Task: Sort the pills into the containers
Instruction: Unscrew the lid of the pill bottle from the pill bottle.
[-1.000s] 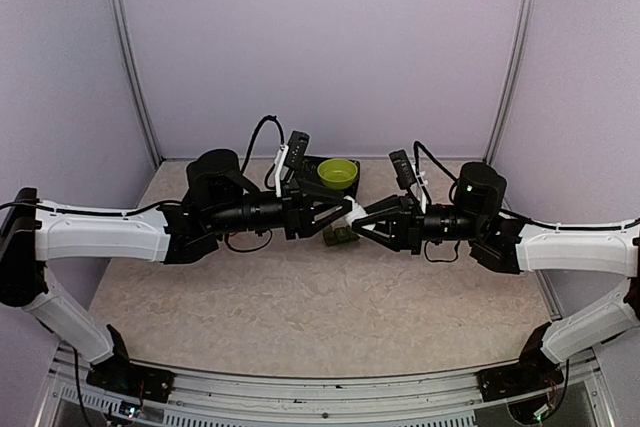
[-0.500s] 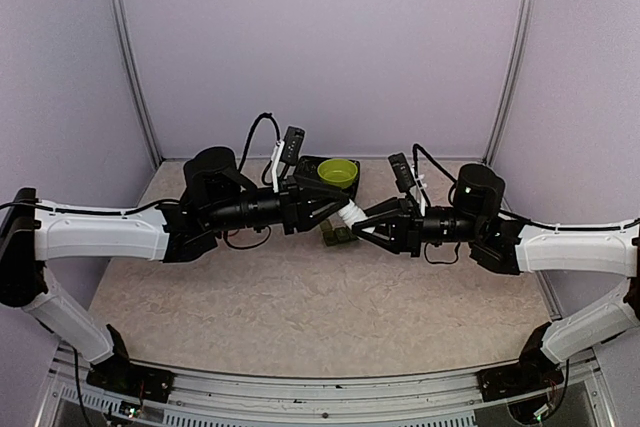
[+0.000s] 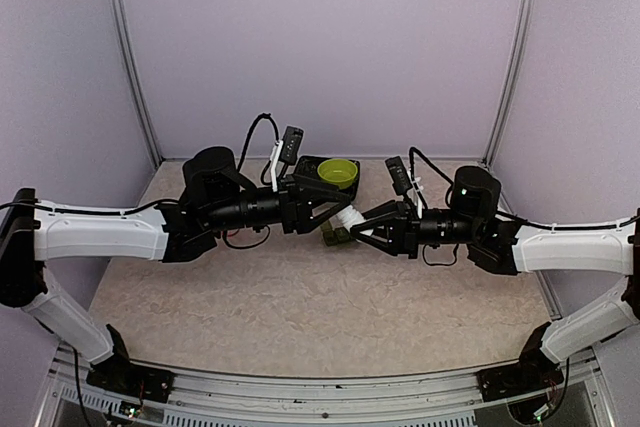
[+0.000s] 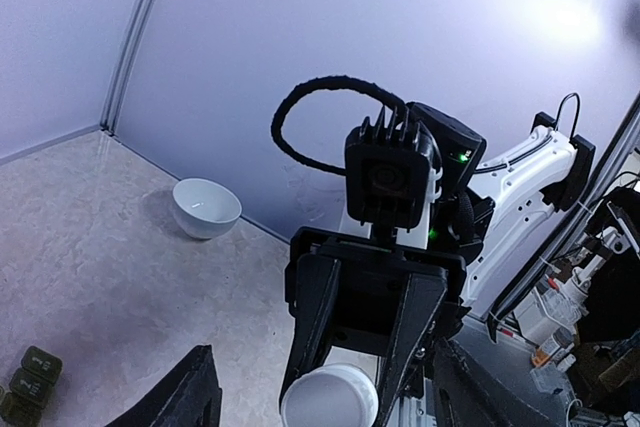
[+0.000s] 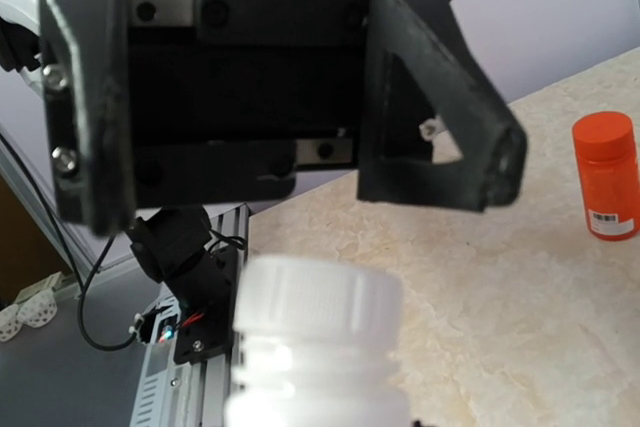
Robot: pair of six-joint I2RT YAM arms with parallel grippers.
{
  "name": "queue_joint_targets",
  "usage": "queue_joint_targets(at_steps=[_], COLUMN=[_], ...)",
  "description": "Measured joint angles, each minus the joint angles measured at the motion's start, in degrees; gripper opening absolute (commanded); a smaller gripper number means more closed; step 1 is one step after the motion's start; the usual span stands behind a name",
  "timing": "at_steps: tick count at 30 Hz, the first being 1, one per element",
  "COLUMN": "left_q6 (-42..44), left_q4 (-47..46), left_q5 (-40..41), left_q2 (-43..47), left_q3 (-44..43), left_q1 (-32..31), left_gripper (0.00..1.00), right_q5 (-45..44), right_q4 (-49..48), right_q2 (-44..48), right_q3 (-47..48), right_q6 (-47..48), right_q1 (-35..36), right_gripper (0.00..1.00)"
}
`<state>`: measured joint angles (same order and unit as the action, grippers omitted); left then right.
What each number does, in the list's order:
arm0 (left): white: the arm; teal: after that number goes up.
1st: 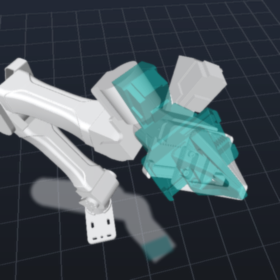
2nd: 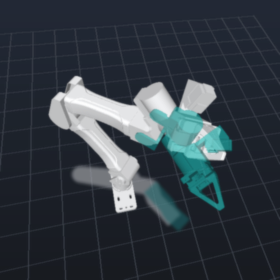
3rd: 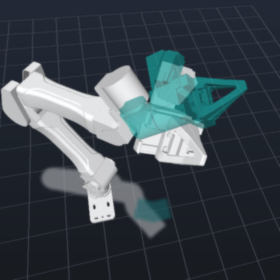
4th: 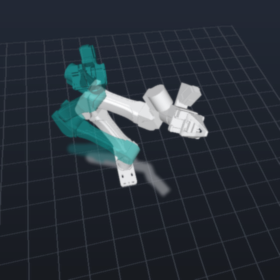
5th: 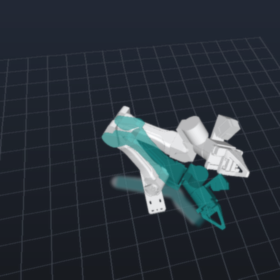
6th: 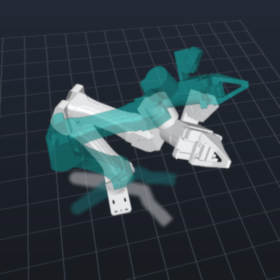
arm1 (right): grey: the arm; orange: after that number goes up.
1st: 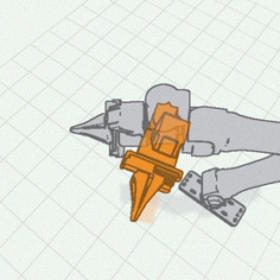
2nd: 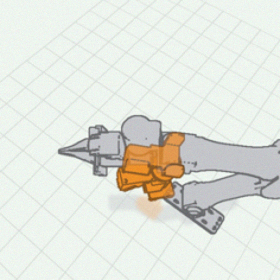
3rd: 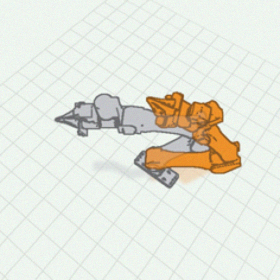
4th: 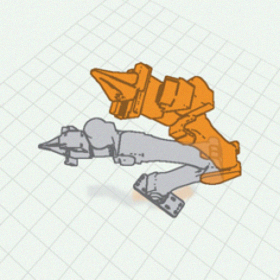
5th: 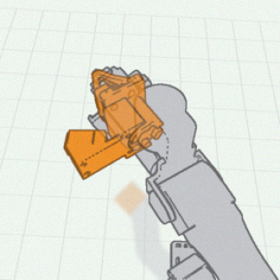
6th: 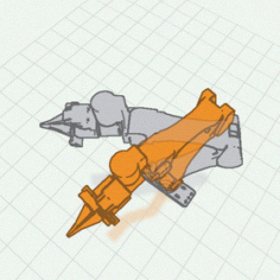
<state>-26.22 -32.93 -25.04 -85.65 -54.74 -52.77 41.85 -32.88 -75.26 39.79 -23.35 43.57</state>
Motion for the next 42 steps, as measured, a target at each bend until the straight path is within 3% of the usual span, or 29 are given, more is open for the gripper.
queue_joint_targets(at_steps=[20, 42], left_q6=[-0.50, -0.79], left_q4=[0.17, -0.61], left_q5=[-4.55, -5.75], left_q2=[-1.20, -1.99], left_q3=[0.17, 0.17], left_q1=[0.68, 0.66], left_gripper=[0.68, 0.33], right_q5=[0.81, 0.74], right_q4=[-0.04, -0.04], right_q2=[0.09, 0.17], right_q3=[0.00, 0.00], right_q6=[0.00, -0.02], right_q1=[0.00, 0.00], right_gripper=[0.00, 0.00])
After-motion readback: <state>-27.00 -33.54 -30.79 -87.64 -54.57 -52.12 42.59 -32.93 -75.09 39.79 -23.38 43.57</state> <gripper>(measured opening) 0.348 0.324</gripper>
